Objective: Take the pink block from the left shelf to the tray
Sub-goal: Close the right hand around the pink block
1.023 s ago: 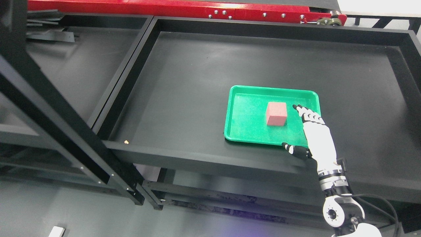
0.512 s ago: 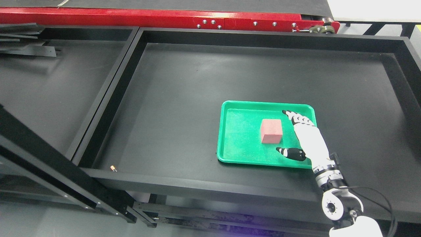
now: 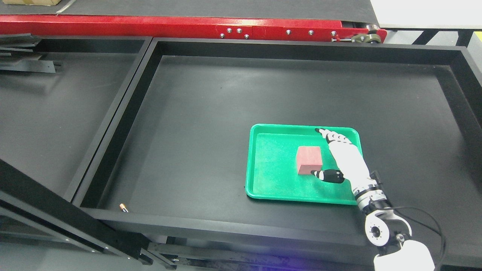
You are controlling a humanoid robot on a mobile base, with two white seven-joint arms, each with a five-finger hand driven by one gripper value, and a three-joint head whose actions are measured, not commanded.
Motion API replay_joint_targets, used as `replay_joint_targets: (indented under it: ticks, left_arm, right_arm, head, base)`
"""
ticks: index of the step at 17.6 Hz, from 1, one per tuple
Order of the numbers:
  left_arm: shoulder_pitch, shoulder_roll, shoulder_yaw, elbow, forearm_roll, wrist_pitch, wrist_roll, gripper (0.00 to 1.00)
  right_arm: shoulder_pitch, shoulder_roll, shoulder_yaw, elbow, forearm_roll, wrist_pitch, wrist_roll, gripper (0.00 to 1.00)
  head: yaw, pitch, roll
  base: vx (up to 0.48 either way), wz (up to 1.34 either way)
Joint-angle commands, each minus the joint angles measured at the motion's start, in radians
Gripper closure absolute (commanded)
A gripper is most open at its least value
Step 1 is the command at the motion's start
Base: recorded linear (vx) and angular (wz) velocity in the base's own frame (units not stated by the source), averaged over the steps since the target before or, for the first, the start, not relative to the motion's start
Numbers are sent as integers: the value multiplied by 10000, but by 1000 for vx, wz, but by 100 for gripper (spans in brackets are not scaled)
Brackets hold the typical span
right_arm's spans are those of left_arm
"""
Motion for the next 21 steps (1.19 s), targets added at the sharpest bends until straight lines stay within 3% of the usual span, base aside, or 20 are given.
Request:
replay_joint_targets:
  ticks: [1, 13, 17, 21]
  left_arm:
    - [-292, 174, 0, -175, 0, -6, 6, 0]
    - [-292, 174, 0, -175, 0, -6, 6, 0]
    - [-292, 174, 0, -175, 0, -6, 6, 0]
    - [-292, 174, 0, -175, 0, -6, 6, 0]
  right_arm:
    - [83, -174, 355, 498, 24, -37, 78, 1]
    - [-270, -174, 554, 1234, 101, -67, 615, 3]
    - [-194, -174, 447, 1234, 101, -52, 507, 28]
    - [-163, -174, 371, 1234, 101, -52, 461, 63]
  head:
    - [0, 0, 0]
    - [0, 0, 0]
    - [0, 0, 0]
    - [0, 0, 0]
  base:
    - [39, 2]
    - [42, 0]
    - [25, 0]
    - [5, 0]
